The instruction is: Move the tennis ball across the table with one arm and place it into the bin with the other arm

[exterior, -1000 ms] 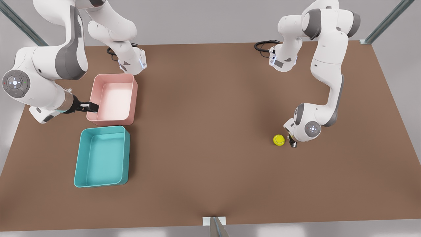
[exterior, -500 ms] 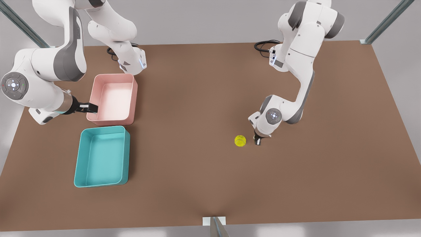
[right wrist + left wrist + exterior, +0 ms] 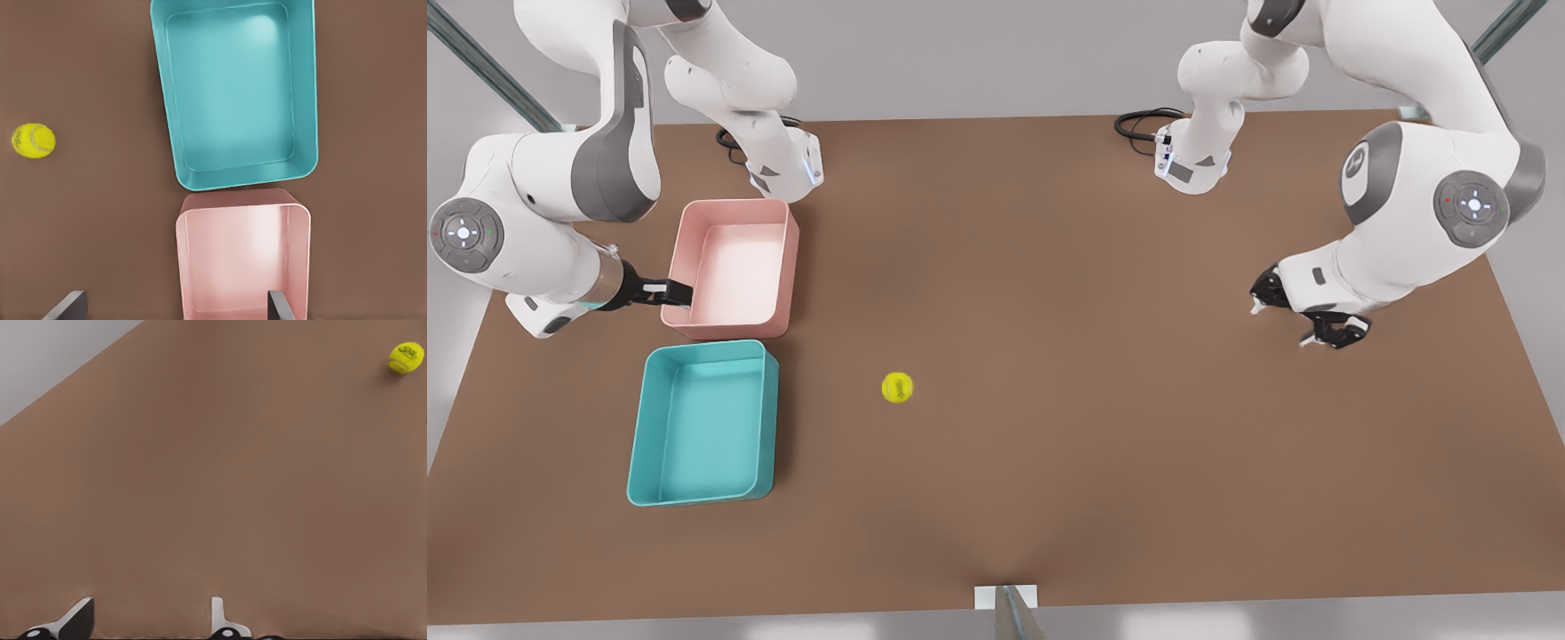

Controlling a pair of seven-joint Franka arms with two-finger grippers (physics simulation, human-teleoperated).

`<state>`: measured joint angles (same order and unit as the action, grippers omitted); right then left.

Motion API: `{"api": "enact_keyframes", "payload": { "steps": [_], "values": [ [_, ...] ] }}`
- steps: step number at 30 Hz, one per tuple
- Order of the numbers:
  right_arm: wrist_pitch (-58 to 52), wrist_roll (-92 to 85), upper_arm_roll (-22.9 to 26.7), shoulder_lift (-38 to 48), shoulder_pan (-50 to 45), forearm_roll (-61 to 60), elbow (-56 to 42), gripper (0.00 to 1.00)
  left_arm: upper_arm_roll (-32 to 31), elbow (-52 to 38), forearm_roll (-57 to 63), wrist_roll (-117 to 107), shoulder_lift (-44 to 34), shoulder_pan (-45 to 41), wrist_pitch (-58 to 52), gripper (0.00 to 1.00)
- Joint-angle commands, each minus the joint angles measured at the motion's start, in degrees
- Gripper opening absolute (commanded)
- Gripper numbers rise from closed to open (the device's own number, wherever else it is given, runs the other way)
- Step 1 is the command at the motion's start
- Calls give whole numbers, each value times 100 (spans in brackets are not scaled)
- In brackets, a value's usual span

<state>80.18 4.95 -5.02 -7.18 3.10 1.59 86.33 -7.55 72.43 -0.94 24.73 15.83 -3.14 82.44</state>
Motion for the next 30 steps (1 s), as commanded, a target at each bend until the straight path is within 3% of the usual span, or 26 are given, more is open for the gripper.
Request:
{"api": "enact_keyframes", "payload": {
  "steps": [1,4,6,9,13,16,21,23,26,30],
  "values": [
    [-2,-3,1,6,-2,-27,-3,100,-18,175,129,-5057,-72,-11,-791,100],
    [-2,-3,1,6,42,-63,-3,100,-9,149,85,-5137,-19,-2,-764,100],
    [367,6,-34,-530,-20,-116,-389,100,-9,149,33,-5119,-28,-2,-940,100],
    [894,357,-78,-1154,-977,-45,-477,100,-1,149,-55,-5110,-19,7,-993,100],
    [1966,2194,-78,-1919,-1883,210,-416,100,-9,149,-55,-5119,-19,-2,-1072,100],
    [2924,2967,-78,-1954,-2305,280,199,100,-9,149,-55,-5128,-19,-20,-1142,100],
    [4656,3258,-43,-2560,-2287,262,516,100,-9,149,-55,-5128,-19,-28,-1177,100],
    [4955,3495,-25,-2552,-2252,262,683,100,-9,149,-55,-5128,-19,-20,-1186,100],
    [6229,3671,-25,-2490,-2200,271,1421,100,-9,149,-55,-5128,-1,-11,-1186,100],
    [6317,3478,-34,-2403,-2155,298,1825,100,-9,149,-55,-5128,-1,-20,-1195,100]
  ]
}}
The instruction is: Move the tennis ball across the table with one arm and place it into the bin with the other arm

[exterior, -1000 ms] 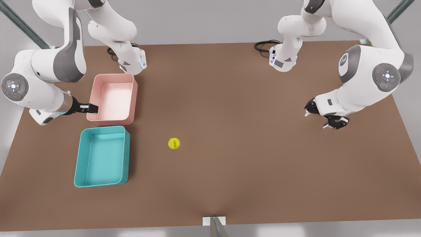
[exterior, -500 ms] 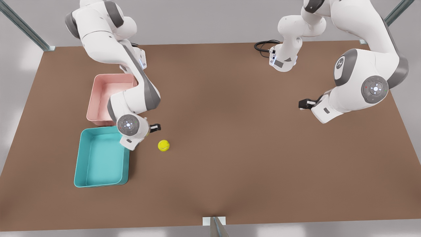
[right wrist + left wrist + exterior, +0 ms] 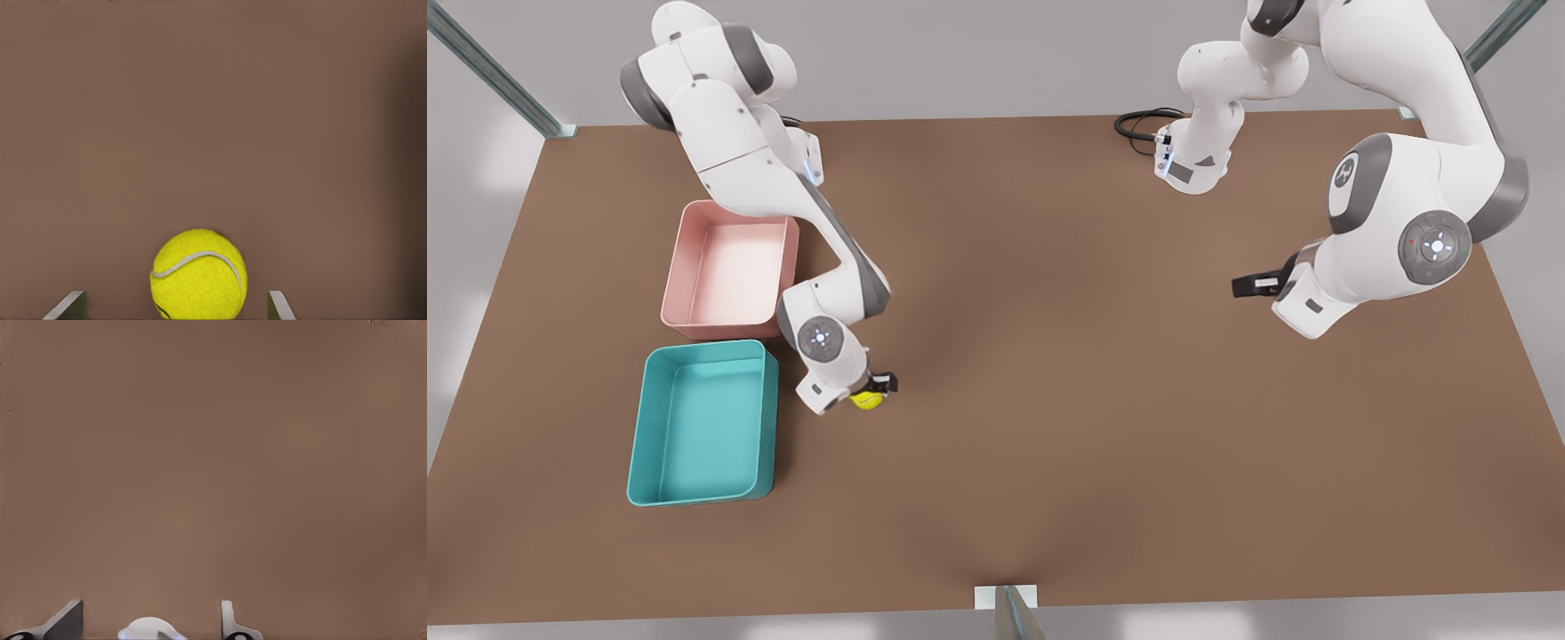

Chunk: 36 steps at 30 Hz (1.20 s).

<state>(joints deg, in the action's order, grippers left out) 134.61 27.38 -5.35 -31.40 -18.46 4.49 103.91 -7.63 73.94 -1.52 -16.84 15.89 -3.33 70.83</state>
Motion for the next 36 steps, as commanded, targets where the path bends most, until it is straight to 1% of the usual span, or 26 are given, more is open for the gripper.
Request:
{"api": "enact_keyframes", "payload": {
  "steps": [1,14,27,36],
  "values": [
    [874,1174,-1,29,9,8,129,100,-2,-2,3,-971,-7,-1,-34,100],
    [874,1059,-1,-32,132,8,516,100,-2,-2,3,-979,2,-1,-69,100],
    [1094,1068,-18,-489,70,-1,428,100,-2,-2,3,-979,37,-18,-60,100],
    [1182,1068,-27,-613,70,8,428,100,-2,-2,-6,-988,28,-18,-69,100]
  ]
}}
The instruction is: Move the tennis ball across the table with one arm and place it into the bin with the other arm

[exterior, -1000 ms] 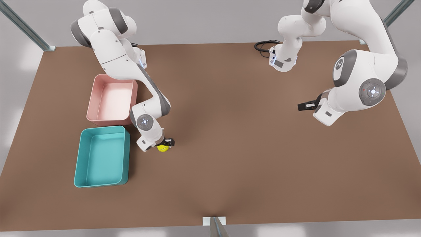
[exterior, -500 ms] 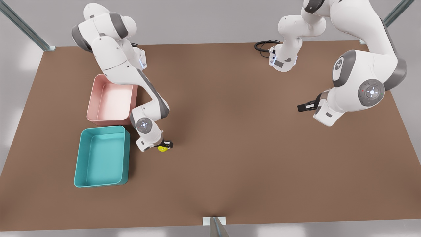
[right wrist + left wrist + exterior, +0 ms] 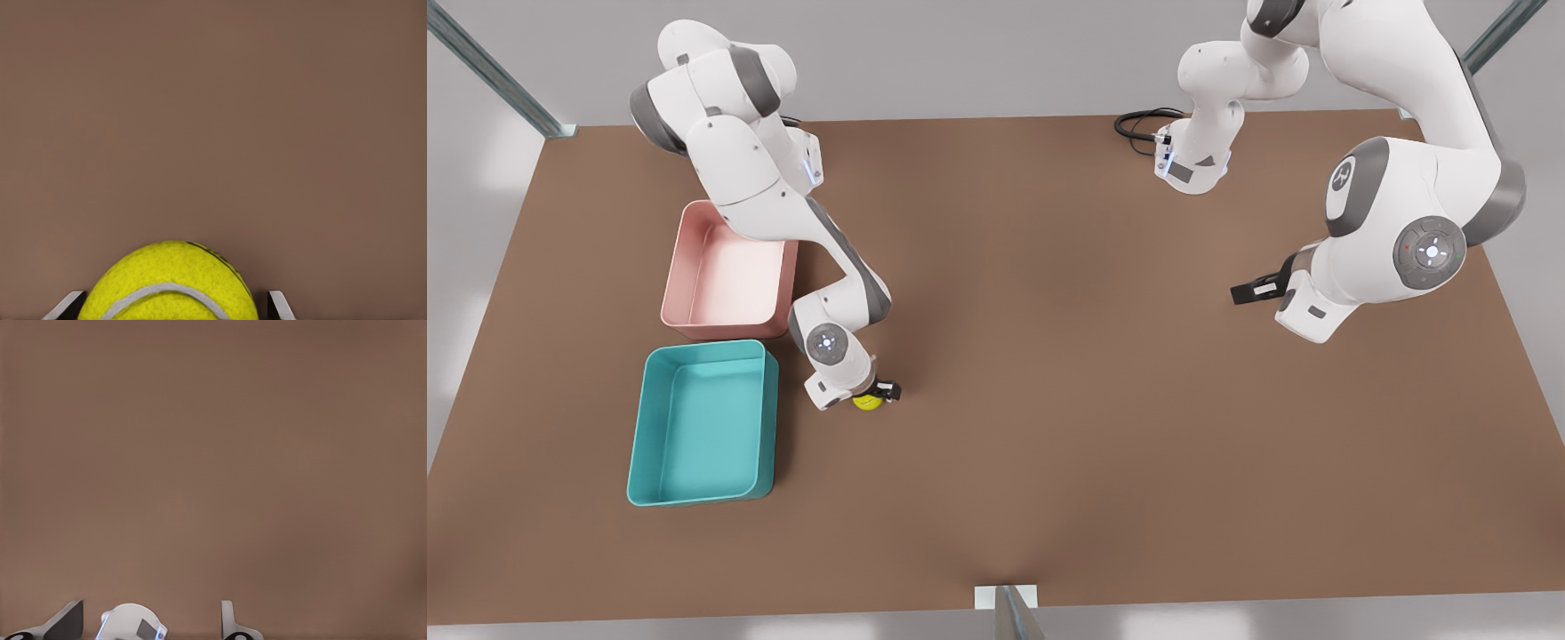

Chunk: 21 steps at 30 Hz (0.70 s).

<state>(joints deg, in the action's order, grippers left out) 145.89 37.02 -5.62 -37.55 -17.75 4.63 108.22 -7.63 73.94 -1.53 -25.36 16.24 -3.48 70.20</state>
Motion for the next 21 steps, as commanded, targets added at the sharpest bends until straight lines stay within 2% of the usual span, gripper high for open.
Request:
{"api": "enact_keyframes", "payload": {
  "steps": [1,3,5,10,13,16,19,21],
  "values": [
    [53,95,0,2,9,-6,-2,95,-2,-2,3,-136,-7,-4,3,100],
    [45,77,0,2,17,-6,-2,78,-2,-2,3,-136,2,-13,-6,100],
    [27,-10,-9,55,53,-15,-2,73,-2,-2,3,-136,2,-13,3,100],
    [-412,-370,-18,468,149,-24,-2,73,-2,-2,3,-136,2,-4,-6,100],
    [-1255,-1477,-9,1109,421,-41,-11,73,-2,-11,3,-136,2,-4,-6,100],
    [-1888,-2900,-9,1364,1194,-41,-204,73,-2,-2,3,-127,2,13,-6,100],
    [-2144,-4949,35,1206,2232,-50,-688,73,-2,-11,-6,-127,2,5,-6,100],
    [-2144,-5556,44,916,2689,-15,-943,73,-2,6,-6,-127,11,-4,-15,100]
  ]
}}
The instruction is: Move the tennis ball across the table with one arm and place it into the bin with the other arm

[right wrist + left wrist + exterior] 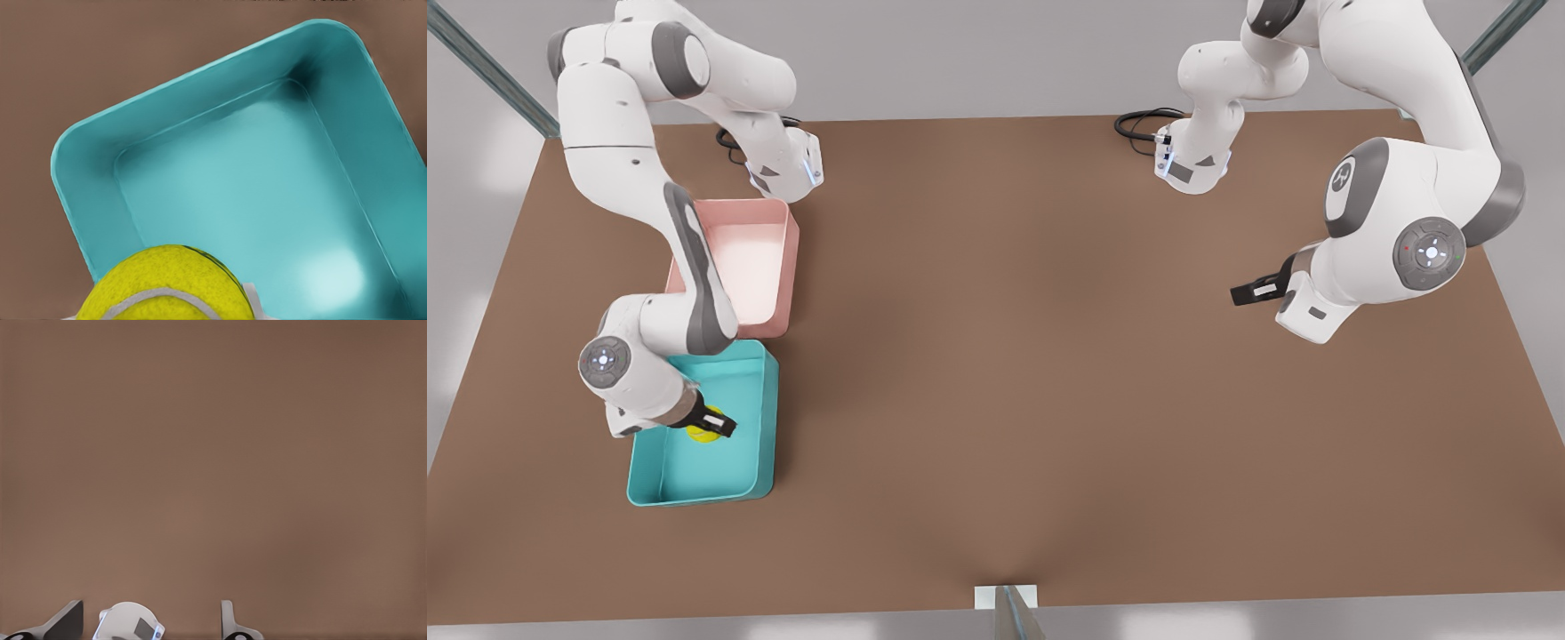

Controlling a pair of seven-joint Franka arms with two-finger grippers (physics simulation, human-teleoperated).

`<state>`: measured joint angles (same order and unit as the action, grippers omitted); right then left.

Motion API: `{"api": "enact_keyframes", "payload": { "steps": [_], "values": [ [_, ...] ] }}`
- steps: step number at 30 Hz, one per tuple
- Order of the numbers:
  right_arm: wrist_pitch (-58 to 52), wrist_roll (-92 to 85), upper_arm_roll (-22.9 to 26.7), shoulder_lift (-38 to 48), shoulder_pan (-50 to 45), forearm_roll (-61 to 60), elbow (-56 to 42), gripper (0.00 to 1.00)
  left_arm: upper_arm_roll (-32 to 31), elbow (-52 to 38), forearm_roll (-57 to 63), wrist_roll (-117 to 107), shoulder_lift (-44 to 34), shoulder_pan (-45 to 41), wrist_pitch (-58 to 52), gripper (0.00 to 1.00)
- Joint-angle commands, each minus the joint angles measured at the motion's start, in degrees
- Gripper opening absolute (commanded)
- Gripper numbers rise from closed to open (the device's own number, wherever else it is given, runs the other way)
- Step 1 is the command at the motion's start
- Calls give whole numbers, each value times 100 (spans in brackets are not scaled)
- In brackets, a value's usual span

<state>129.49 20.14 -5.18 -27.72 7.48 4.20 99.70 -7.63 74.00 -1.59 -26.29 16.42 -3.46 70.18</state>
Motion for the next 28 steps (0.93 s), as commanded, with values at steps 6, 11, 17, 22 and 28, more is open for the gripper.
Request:
{"api": "enact_keyframes", "payload": {
  "steps": [6,11,17,22,28],
  "values": [
    [-504,-3869,17,-339,368,2,-135,100,-2,-9,-60,-52,19,12,-13,100],
    [-1382,-3273,-44,-348,193,-50,-644,100,-2,-53,-43,-157,1,12,-13,100],
    [-4924,-1127,-62,258,-854,283,-2367,100,-2,-53,-43,-158,1,4,-101,100],
    [-5189,-1223,-70,2183,-555,74,-1454,100,-2,-53,-51,-140,10,30,-171,100],
    [-5232,-1232,-70,2447,-493,-24,-1339,100,-2,-53,-60,-157,10,39,-241,100]
  ]
}}
